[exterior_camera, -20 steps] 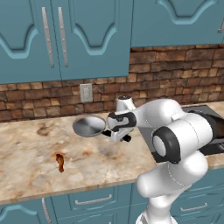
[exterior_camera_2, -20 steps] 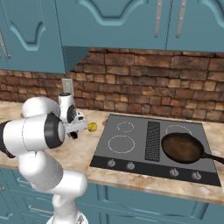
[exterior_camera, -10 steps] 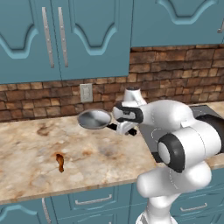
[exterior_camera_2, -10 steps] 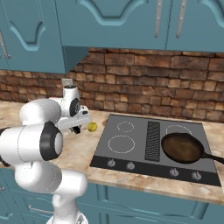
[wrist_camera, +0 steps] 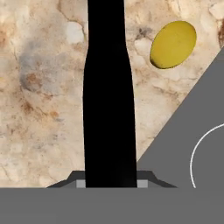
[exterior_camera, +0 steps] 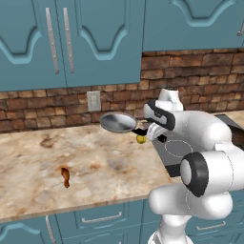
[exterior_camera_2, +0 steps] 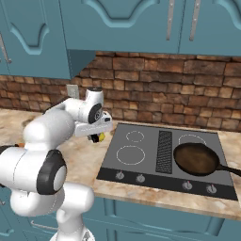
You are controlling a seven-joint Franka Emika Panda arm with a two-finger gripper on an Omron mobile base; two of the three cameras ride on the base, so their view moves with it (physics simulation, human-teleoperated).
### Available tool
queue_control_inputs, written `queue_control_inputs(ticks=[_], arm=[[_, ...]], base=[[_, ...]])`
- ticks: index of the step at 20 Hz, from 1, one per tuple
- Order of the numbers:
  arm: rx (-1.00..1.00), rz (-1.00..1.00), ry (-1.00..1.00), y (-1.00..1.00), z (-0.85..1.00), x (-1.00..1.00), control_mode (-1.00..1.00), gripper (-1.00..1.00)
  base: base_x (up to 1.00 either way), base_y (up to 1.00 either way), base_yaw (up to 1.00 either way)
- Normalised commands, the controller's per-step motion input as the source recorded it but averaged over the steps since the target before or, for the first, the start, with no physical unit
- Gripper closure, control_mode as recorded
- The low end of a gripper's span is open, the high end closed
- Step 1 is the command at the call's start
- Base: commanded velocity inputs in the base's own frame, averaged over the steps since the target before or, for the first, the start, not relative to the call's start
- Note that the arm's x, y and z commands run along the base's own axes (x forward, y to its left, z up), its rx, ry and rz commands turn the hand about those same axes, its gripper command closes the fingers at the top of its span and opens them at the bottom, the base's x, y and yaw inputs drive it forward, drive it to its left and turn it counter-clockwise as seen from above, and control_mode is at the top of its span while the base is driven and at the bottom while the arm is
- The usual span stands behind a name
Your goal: Place both pans onto different burners. Then place the lemon and the chicken drumstick on different pans.
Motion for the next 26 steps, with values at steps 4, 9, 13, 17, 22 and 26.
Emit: queue_control_inputs(ticks=[4, 9, 13, 17, 22, 26], arm=[[0.02, -0.06, 0.0, -0.37, 0.2, -0.21, -1.0, 1.0], [0.0, -0.24, 0.0, -0.26, 0.19, -0.05, -1.0, 1.0], [0.01, -0.31, 0.0, -0.26, 0.1, -0.11, -1.0, 1.0], [0.0, -0.3, 0.0, -0.16, 0.0, -0.34, -1.0, 1.0], [0.0, -0.32, 0.0, -0.02, 0.0, -0.33, -1.0, 1.0], [0.0, -0.31, 0.0, 0.0, 0.0, -0.36, -1.0, 1.0]], base=[[0.0, 0.0, 0.0], [0.0, 0.0, 0.0], [0.0, 0.0, 0.0], [0.0, 0.0, 0.0], [0.0, 0.0, 0.0], [0.0, 0.0, 0.0]])
